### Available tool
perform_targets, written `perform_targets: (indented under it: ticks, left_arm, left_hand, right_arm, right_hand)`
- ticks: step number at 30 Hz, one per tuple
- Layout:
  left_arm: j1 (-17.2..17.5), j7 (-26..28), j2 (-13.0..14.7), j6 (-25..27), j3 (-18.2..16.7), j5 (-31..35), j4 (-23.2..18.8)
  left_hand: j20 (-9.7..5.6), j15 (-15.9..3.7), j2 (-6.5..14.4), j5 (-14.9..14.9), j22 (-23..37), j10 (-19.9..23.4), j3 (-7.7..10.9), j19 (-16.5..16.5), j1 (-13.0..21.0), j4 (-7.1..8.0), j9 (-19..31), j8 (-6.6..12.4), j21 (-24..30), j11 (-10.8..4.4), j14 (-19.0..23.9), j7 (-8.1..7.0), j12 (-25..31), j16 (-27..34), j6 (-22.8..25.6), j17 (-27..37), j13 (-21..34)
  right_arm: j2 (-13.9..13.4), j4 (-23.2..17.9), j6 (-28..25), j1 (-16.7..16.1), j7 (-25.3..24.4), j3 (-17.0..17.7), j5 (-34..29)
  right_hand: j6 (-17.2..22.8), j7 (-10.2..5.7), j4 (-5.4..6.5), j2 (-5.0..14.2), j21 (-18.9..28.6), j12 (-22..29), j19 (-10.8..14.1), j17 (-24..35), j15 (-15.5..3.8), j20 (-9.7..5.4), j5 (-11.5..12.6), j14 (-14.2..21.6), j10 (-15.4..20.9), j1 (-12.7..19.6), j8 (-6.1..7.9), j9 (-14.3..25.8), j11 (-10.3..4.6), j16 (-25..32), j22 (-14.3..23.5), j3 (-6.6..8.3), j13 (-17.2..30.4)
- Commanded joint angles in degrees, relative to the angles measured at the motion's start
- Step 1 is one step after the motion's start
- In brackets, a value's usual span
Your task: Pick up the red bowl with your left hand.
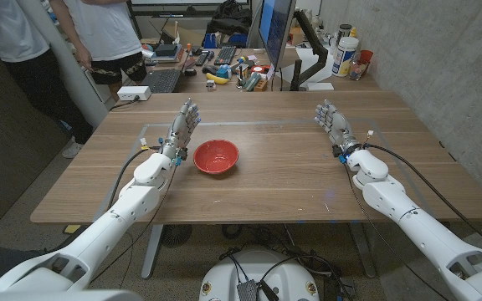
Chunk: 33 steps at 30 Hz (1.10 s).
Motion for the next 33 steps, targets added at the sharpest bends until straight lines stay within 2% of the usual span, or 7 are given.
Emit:
perform_targets:
  ticks: [1,12,17,26,33]
  left_arm:
    - [2.38,0.24,1.71,-1.83,-0.67,1.09,-2.16]
    - [2.91,-0.14,2.45,-3.44,-0.61,2.41,-2.0]
    - [3.23,-0.79,3.1,-3.85,-0.47,2.86,-2.44]
    - [3.94,-0.35,4.0,-4.5,-0.36,4.29,-3.87]
    - [4.83,1.9,5.21,-4.39,0.05,7.51,-5.89]
  left_hand:
    - [-3.44,0.08,0.29,0.24,0.16,0.13,0.2,-0.3,0.73,-0.04,0.32,0.27,0.32,-0.73,-0.19,0.35,0.25,0.24,0.07,0.11,0.2]
    - [-3.29,0.09,0.43,0.22,0.16,0.41,0.1,-0.29,0.89,-0.08,0.32,0.29,0.36,-0.35,0.09,0.4,0.36,0.34,0.15,0.11,0.21]
    - [-3.28,0.05,0.48,0.22,0.16,0.38,0.05,-0.28,0.99,-0.11,0.32,0.31,0.38,-0.68,0.15,0.41,0.33,0.35,0.23,0.11,0.21]
    - [-3.12,0.06,0.59,0.2,0.16,0.33,-0.02,-0.52,1.2,-0.19,0.32,0.24,0.31,-0.51,0.1,0.37,0.3,0.31,0.07,0.1,0.22]
    - [-3.04,0.1,0.68,0.18,0.16,0.48,-0.07,-0.52,1.41,-0.27,0.33,0.24,0.34,-0.65,0.18,0.35,0.35,0.32,0.06,0.1,0.22]
  right_arm:
    - [-0.18,-0.79,-0.1,-0.6,-0.53,0.25,0.13]
    - [0.22,-0.63,0.4,-0.48,-0.57,-0.08,-0.29]
    - [0.55,-0.25,0.45,-0.19,-0.65,-0.16,-0.29]
    - [1.39,1.1,1.35,0.76,0.11,-0.43,-0.31]
    - [1.82,2.58,1.88,1.58,0.72,-0.5,-0.29]
  right_hand:
    - [0.52,-0.07,-0.1,-0.05,0.14,0.12,0.47,0.07,-0.2,-0.03,0.32,0.51,0.52,0.3,0.22,0.14,0.04,0.31,0.24,0.32,0.22]
    - [0.64,-0.12,-0.14,0.0,0.1,-0.02,0.5,0.08,-0.21,-0.01,0.31,0.56,0.39,0.26,0.17,0.15,-0.04,0.29,0.24,0.27,0.22]
    - [0.68,-0.16,-0.15,0.02,0.08,0.0,0.5,0.09,-0.23,0.01,0.3,0.56,0.51,0.25,0.16,0.15,0.03,0.27,0.25,0.25,0.22]
    - [0.73,-0.11,-0.19,0.06,0.08,0.03,0.57,0.09,-0.33,0.08,0.29,0.67,0.72,0.24,0.13,0.16,-0.17,0.29,0.25,0.22,0.23]
    - [0.86,-0.13,-0.22,0.09,0.06,0.0,0.6,0.09,-0.2,0.1,0.28,0.8,0.77,0.23,0.14,0.17,0.02,0.31,0.25,0.2,0.23]
